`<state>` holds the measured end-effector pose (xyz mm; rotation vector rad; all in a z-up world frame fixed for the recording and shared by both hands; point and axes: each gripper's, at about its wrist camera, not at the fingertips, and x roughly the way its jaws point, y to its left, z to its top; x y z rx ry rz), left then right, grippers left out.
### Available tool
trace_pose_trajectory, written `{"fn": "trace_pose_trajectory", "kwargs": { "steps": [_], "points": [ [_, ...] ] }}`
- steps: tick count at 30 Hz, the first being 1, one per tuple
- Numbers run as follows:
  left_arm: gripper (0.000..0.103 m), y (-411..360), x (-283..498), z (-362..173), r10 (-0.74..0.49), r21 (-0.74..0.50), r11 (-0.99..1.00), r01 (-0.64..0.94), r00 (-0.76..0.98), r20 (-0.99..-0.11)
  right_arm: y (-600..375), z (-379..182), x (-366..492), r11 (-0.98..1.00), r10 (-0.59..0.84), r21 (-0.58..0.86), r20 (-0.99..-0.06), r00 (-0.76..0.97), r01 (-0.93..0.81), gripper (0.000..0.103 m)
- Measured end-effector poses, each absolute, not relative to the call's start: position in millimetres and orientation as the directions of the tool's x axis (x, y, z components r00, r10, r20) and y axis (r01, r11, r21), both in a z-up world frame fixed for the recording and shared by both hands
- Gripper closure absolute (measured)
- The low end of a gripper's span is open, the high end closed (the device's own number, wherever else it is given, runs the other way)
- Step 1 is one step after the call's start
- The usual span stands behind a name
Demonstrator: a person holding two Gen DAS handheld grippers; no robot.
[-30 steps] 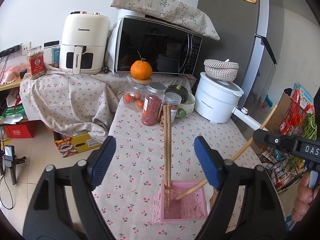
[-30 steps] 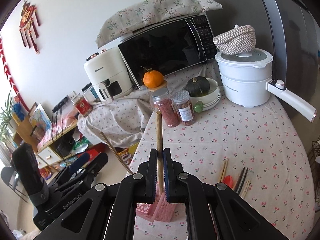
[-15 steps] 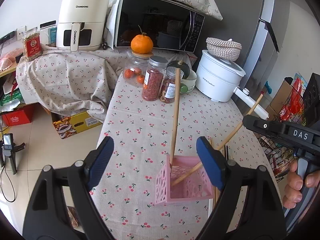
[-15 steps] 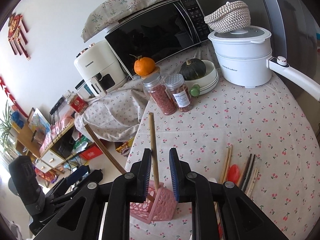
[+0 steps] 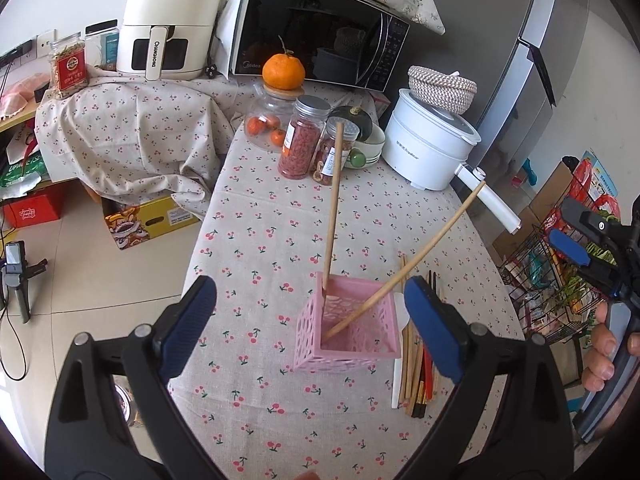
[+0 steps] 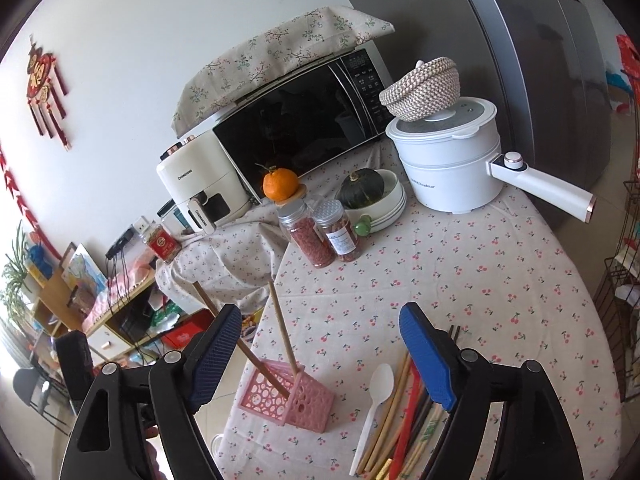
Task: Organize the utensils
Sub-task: 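Lower both grippers' chopsticks into the pink basket and open both grippers, then lower the left gripper onto the white plastic spoon and grasp it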
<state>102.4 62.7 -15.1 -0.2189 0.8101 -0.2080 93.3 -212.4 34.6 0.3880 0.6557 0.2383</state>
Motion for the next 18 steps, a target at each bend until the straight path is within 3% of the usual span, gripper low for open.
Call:
{"fn": "trace_pose_trajectory", "kwargs": {
  "steps": [11,18],
  "points": [
    [0.006,9,65,0,-0.339,-0.219,0.940,0.262,0.639,-0.691,-267,7,64,0.961,0.137,0.267,-0.678,0.722,0.069,0.017],
    [0.006,-49,63,-14,-0.363,-0.200,0.920,0.336,0.542,-0.758,-305,-17,47,0.963,0.065,0.221,-0.746,0.663,0.155,0.017]
  ]
}}
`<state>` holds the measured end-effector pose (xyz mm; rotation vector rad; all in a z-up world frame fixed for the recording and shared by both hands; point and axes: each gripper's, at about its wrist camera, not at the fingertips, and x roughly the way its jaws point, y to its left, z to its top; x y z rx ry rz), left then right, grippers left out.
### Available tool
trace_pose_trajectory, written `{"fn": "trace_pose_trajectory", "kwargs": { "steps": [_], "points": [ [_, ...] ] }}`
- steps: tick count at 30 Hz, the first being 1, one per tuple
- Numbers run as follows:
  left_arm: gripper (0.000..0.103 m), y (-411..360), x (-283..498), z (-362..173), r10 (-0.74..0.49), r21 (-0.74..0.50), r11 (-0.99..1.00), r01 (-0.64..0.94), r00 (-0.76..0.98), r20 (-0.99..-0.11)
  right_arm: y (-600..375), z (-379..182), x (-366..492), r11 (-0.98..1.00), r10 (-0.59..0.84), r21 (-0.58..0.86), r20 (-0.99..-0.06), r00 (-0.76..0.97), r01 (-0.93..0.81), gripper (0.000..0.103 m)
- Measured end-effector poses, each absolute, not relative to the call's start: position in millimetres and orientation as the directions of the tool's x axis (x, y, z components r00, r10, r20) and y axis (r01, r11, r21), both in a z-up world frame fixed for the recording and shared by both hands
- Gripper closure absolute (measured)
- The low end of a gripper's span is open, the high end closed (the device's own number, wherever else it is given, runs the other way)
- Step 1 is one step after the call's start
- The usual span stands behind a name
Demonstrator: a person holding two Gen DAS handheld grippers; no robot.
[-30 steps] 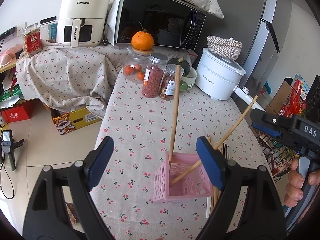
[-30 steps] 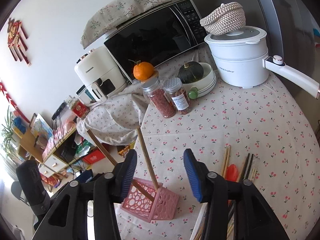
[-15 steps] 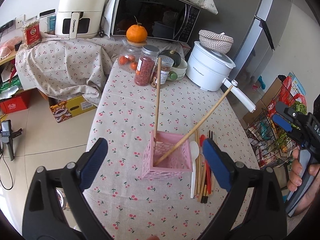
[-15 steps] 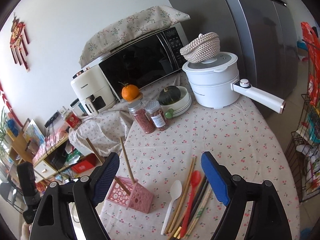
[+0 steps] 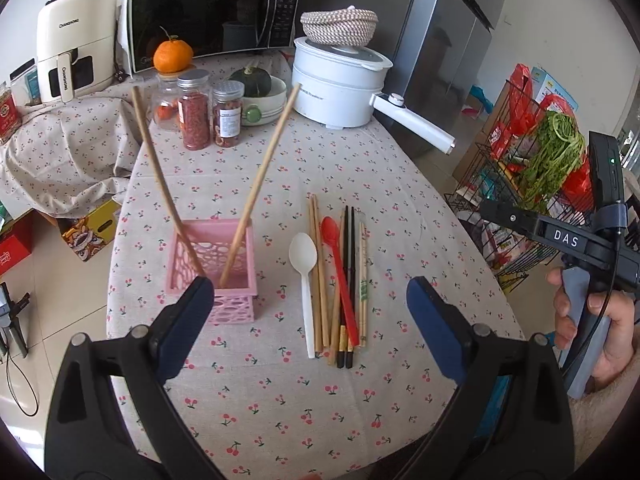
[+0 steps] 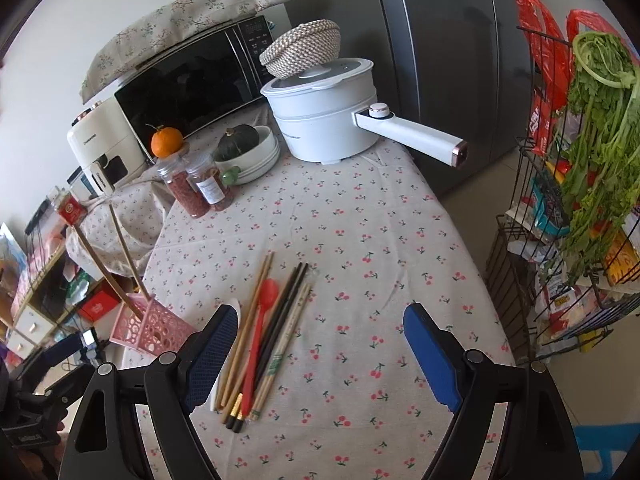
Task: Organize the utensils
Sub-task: 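Lower the left gripper onto the white plastic spoon and grasp it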
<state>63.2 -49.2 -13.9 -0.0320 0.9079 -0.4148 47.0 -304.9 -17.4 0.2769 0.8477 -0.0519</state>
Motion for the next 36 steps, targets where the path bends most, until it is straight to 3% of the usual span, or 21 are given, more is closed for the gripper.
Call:
{"fn": "trace_pose_trajectory", "kwargs": {
  "steps": [6,9,11,13,24,32,33,35,36],
  "points": [
    [0.009,-106,76,-34,-0.377,-0.227,0.902,0.368,0.412,-0.830,-331,-36,46,0.954,0.034,0.209,-0.786,0.617,0.214,0.017],
    [0.030,-128,89,-53,-0.286,-0.135,0.923,0.361,0.406,-0.868,-340,-46,50,0.948,0.043,0.221,-0.802,0.596,0.228,0.017],
    [0.054,-137,102,-70,-0.209,-0.070,0.939,0.336,0.397,-0.894,-343,-51,52,0.948,0.050,0.222,-0.810,0.585,0.227,0.017],
    [0.060,-138,115,-88,-0.150,-0.037,0.957,0.289,0.381,-0.912,-344,-56,55,0.951,0.053,0.216,-0.817,0.575,0.220,0.017],
    [0.060,-148,159,-128,0.014,0.047,0.996,0.074,0.394,-0.919,-335,-63,67,0.966,0.085,0.207,-0.821,0.564,0.156,0.017],
    [0.060,-149,170,-151,0.009,0.025,0.999,0.042,0.344,-0.939,-340,-65,68,0.963,0.091,0.218,-0.820,0.565,0.160,0.017],
    [0.061,-148,169,-150,-0.006,0.009,0.999,0.041,0.351,-0.936,-341,-65,68,0.962,0.091,0.219,-0.820,0.565,0.163,0.017],
    [0.078,-148,168,-150,-0.048,-0.028,0.998,0.063,0.353,-0.934,-343,-65,68,0.960,0.090,0.222,-0.820,0.566,0.169,0.017],
    [0.079,-150,167,-148,-0.072,-0.047,0.996,0.082,0.352,-0.933,-344,-65,68,0.959,0.089,0.224,-0.819,0.566,0.173,0.017]
  ]
}}
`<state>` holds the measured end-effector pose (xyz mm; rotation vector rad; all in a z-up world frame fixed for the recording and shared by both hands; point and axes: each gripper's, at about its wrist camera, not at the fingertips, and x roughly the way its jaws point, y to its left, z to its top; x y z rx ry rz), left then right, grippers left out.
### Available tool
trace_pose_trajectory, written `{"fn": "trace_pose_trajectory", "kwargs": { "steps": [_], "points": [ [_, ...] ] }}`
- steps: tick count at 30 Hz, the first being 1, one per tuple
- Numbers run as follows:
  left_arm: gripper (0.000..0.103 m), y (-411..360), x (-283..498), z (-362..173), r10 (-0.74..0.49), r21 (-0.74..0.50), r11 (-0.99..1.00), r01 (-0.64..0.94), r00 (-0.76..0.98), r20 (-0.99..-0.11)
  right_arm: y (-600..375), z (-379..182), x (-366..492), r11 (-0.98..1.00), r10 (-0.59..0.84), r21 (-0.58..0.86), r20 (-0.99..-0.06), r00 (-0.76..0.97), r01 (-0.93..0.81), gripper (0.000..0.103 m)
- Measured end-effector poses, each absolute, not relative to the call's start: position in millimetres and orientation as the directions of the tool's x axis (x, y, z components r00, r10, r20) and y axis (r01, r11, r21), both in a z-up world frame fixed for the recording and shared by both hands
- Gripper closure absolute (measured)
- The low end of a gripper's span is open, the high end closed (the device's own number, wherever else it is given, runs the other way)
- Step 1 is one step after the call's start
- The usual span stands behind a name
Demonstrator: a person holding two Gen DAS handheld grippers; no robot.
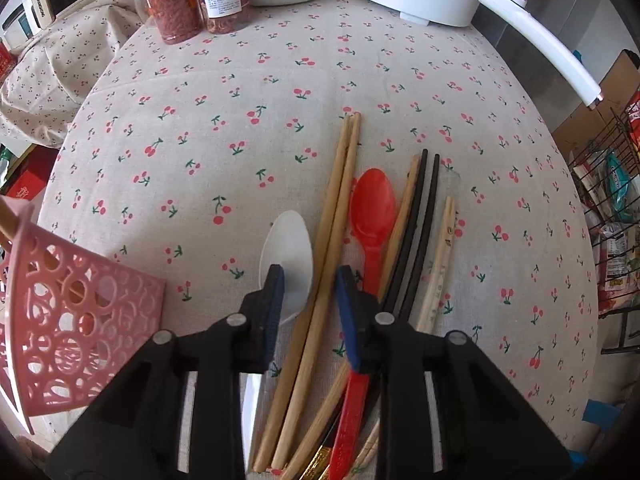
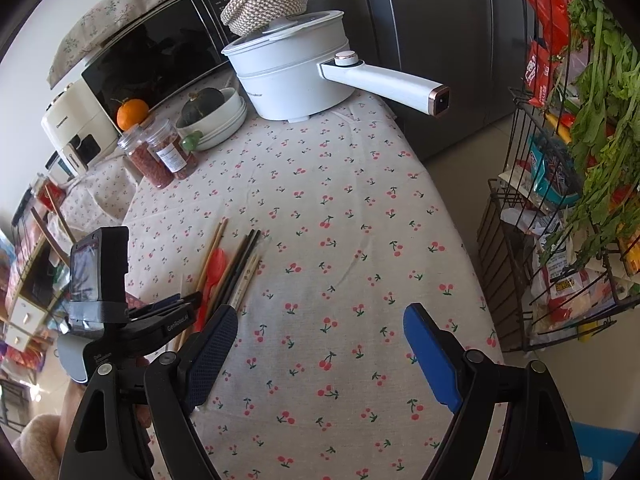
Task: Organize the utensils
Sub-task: 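Lower the left gripper onto the white plastic spoon and grasp it, then lift the white spoon with the left gripper toward the pink basket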
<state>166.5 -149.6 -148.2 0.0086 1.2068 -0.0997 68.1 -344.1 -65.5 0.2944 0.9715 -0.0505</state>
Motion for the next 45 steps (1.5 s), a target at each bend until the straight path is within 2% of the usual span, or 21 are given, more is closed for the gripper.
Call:
{"fn": "trace_pose_trajectory", "kwargs": {
  "steps": [3,7,14,28,35,40,45],
  "points": [
    [0.094,-151,162,-142,-0.162,-0.127,0.984,0.125,0.341,-0.926,-347,-66,69,0.954,0.090,0.235,-0.820,0.565,0.189,0.017],
    [0.098,-153,157,-133,-0.231,-0.186,0.968,0.168,0.318,-0.919,-349,-68,69,0.946,0.100,0.253,-0.822,0.561,0.203,0.017],
    [0.098,-153,147,-102,-0.285,-0.208,0.950,0.234,0.366,-0.886,-346,-68,69,0.948,0.089,0.243,-0.824,0.560,0.207,0.017],
    [0.098,-119,96,-18,-0.409,-0.193,0.890,0.413,0.534,-0.740,-333,-70,77,0.935,0.091,0.260,-0.832,0.547,0.241,0.017],
    [0.098,-82,79,3,-0.445,-0.201,0.882,0.427,0.608,-0.657,-308,-79,93,0.937,0.109,0.261,-0.849,0.517,0.231,0.017],
    [0.098,-48,76,5,-0.473,-0.251,0.877,0.410,0.646,-0.599,-283,-89,108,0.952,0.113,0.234,-0.869,0.482,0.198,0.017],
    [0.098,-11,84,9,-0.495,-0.334,0.869,0.366,0.656,-0.569,-270,-99,127,0.942,0.179,0.289,-0.862,0.474,0.170,0.020]
  ]
}}
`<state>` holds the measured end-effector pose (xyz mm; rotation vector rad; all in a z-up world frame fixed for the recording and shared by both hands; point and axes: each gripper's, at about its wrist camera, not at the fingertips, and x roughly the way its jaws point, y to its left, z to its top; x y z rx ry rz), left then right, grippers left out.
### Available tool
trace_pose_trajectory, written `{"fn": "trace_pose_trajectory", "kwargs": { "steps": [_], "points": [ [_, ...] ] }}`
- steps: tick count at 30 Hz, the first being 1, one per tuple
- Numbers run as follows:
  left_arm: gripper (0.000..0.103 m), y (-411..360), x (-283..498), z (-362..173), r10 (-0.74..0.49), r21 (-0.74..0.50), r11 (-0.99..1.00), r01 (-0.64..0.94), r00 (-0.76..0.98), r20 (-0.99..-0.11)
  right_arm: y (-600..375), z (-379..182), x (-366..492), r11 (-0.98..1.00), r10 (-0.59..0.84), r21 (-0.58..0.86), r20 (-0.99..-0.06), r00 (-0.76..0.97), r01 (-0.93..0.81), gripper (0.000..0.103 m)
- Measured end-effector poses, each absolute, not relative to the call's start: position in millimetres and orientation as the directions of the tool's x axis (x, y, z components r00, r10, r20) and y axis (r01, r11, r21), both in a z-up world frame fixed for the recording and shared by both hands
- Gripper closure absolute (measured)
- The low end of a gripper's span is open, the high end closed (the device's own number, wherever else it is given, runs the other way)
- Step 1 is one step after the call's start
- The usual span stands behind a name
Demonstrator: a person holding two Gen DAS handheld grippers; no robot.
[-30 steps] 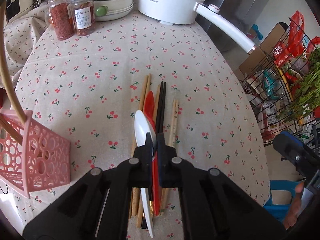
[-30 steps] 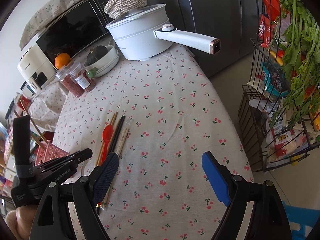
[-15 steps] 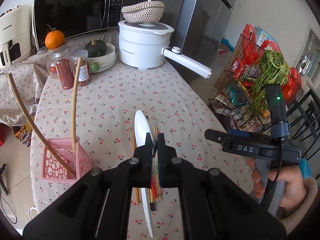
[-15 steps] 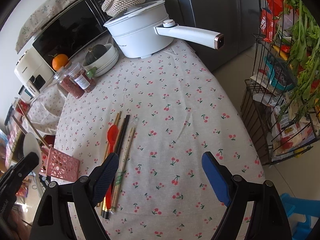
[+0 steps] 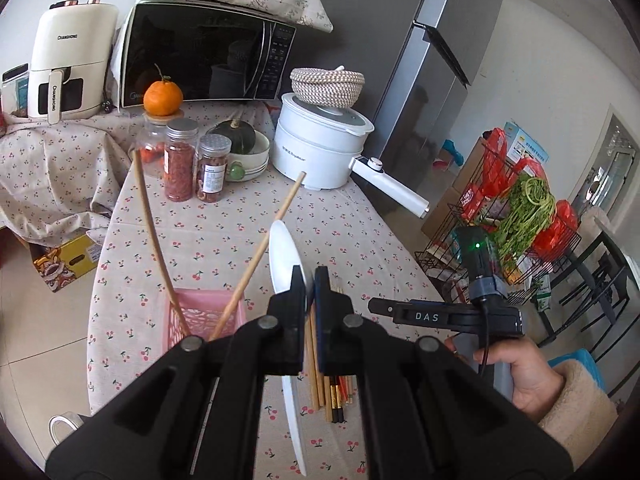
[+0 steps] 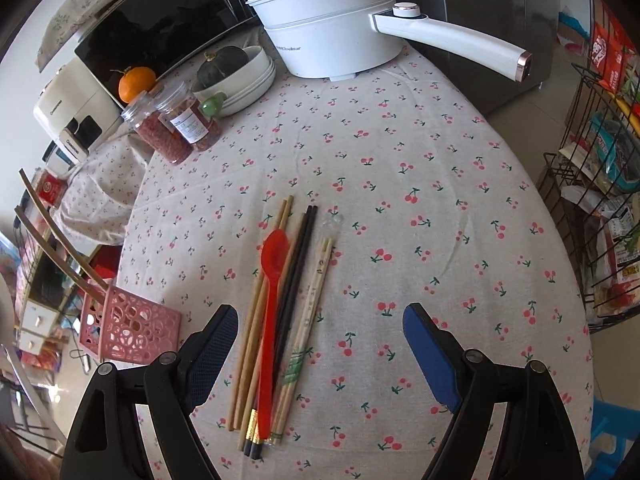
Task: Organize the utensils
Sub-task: 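Lift the white spoon with the left gripper toward the pink basket, then hold the white spoon over the basket with the left gripper while the right gripper grasps the red spoon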
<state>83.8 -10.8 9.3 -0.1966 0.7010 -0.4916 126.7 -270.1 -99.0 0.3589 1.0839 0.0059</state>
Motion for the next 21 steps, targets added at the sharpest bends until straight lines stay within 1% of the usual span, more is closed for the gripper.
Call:
{"fn": "trace_pose_trajectory", "kwargs": {
  "steps": [1,3,4,6,10,12,13,17,19,21],
  "points": [
    [0.098,-6,85,10,-0.496,-0.346,0.868,0.356,0.661,-0.563,-268,-102,132,0.939,0.192,0.300,-0.861,0.472,0.166,0.023],
    [0.098,6,89,12,-0.504,-0.384,0.861,0.334,0.663,-0.553,-264,-108,143,0.932,0.226,0.328,-0.857,0.463,0.151,0.043],
    [0.098,11,91,12,-0.509,-0.399,0.856,0.327,0.661,-0.551,-261,-111,149,0.930,0.243,0.339,-0.856,0.456,0.142,0.046],
    [0.098,17,94,12,-0.512,-0.415,0.853,0.317,0.665,-0.544,-254,-117,161,0.930,0.264,0.349,-0.855,0.447,0.118,0.058],
    [0.098,22,95,14,-0.491,-0.389,0.865,0.317,0.691,-0.530,-236,-124,182,0.934,0.285,0.349,-0.853,0.436,0.072,0.067],
    [0.098,26,97,14,-0.485,-0.382,0.869,0.316,0.703,-0.520,-227,-129,190,0.939,0.283,0.339,-0.860,0.424,0.061,0.074],
    [0.098,28,99,14,-0.482,-0.382,0.870,0.313,0.708,-0.516,-222,-132,194,0.942,0.277,0.330,-0.865,0.419,0.057,0.075],
    [0.098,33,104,13,-0.479,-0.394,0.868,0.302,0.722,-0.499,-210,-141,205,0.964,0.207,0.256,-0.889,0.408,0.068,0.083],
    [0.098,35,105,12,-0.474,-0.394,0.869,0.299,0.733,-0.489,-208,-148,210,0.974,0.147,0.201,-0.908,0.392,0.101,0.089],
    [0.098,35,105,13,-0.464,-0.382,0.874,0.300,0.749,-0.472,-210,-154,213,0.974,0.127,0.187,-0.916,0.380,0.125,0.096]
  ]
}}
